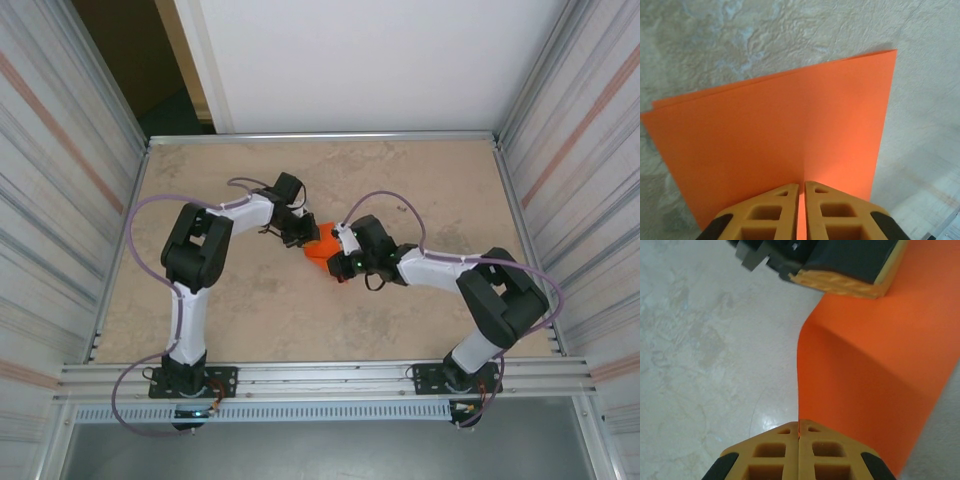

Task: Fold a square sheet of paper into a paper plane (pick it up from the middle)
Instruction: Third fold the triangle at the center of the table.

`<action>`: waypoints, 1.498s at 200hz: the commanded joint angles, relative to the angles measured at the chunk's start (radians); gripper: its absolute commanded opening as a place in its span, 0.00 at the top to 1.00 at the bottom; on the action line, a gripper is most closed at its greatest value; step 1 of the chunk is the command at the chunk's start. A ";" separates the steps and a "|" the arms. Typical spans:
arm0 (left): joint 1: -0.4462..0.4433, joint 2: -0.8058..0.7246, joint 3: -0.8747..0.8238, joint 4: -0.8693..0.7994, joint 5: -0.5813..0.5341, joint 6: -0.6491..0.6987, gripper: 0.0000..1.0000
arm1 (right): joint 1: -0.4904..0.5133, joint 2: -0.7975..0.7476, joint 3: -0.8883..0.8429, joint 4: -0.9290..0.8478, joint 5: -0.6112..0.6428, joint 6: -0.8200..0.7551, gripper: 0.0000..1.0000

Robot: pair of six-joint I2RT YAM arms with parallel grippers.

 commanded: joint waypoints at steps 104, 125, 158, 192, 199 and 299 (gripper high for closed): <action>-0.010 0.044 0.003 -0.078 0.002 0.083 0.91 | -0.043 0.129 0.129 -0.157 0.077 0.059 1.00; -0.009 0.044 0.001 -0.078 0.005 0.087 0.91 | -0.048 0.133 0.134 -0.160 0.072 0.050 1.00; -0.010 0.047 0.000 -0.080 0.008 0.090 0.92 | -0.053 0.142 0.143 -0.163 0.064 0.041 1.00; -0.009 0.048 0.001 -0.081 0.012 0.094 0.92 | -0.056 0.152 0.150 -0.163 0.052 0.031 1.00; -0.010 0.047 0.001 -0.081 0.012 0.094 0.92 | -0.057 0.156 0.153 -0.165 0.049 0.030 1.00; -0.010 0.045 -0.004 -0.082 0.010 0.094 0.93 | -0.059 0.177 0.163 -0.175 0.043 0.021 1.00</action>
